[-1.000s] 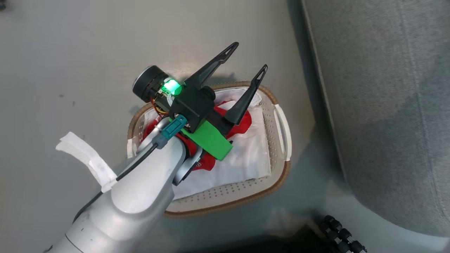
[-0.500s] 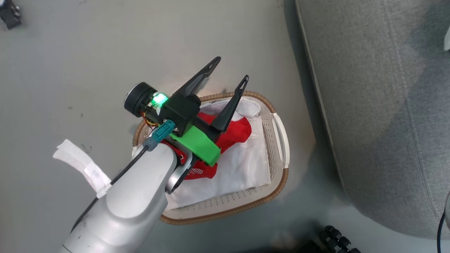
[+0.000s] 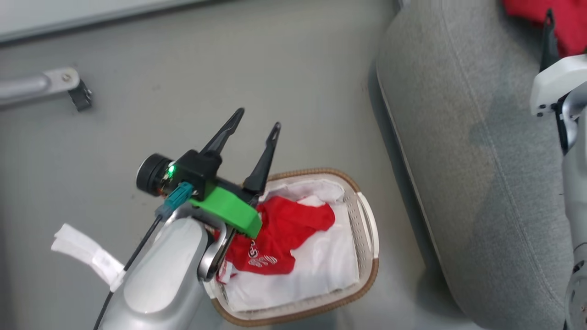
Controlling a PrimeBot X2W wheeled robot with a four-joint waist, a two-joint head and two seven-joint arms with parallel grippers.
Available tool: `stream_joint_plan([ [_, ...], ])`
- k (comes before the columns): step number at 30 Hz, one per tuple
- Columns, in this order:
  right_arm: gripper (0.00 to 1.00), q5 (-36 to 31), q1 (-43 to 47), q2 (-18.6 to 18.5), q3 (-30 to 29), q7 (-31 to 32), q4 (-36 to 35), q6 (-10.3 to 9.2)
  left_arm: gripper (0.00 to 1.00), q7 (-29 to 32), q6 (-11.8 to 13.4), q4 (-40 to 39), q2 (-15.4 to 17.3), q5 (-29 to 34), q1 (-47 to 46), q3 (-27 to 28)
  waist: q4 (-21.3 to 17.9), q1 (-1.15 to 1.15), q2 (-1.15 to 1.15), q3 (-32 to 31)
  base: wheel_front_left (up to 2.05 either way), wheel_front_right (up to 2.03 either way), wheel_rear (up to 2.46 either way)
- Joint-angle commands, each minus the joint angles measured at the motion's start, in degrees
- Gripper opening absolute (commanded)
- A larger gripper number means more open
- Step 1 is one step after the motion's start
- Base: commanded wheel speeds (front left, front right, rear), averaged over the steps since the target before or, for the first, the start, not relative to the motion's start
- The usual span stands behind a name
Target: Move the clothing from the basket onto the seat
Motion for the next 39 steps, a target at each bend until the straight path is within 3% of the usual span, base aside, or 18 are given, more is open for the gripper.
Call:
stream_joint_plan([
  [1,1.00,1.2,1.6,0.5,0.7,-0.2,-0.1,-0.08,1.00,0.0,0.4,0.3,-0.1,0.4,2.2,1.0,2.8,0.00,0.00,-8.1,0.00,0.00,0.00],
  [8,1.00,9.5,6.2,4.5,5.0,-0.2,-3.7,-0.08,1.00,0.0,2.4,0.1,0.2,1.5,8.4,8.3,4.2,0.00,0.00,-13.7,0.00,0.00,0.00],
  [14,1.00,16.8,15.8,7.1,7.9,-0.2,-11.8,-0.08,1.00,0.0,3.6,-1.7,-0.4,1.7,15.3,16.8,5.5,0.00,0.00,-15.8,0.00,0.00,0.00],
  [24,1.00,21.4,33.8,10.1,11.7,-0.2,-24.8,-0.08,1.00,0.0,4.9,-4.3,-3.0,3.5,26.7,27.7,6.9,0.00,0.00,-17.4,0.00,0.00,0.00],
  [30,1.00,26.1,42.7,10.3,13.6,-0.2,-31.8,-0.08,1.00,0.0,2.9,-4.0,-5.0,4.7,30.2,28.6,8.0,0.00,0.00,-19.1,0.00,0.00,0.00],
  [39,1.00,29.0,49.6,10.3,16.3,-0.2,-33.5,-0.08,1.00,0.0,1.1,-2.0,-5.9,5.6,31.4,28.0,8.2,0.00,0.00,-21.1,0.00,0.00,0.00],
])
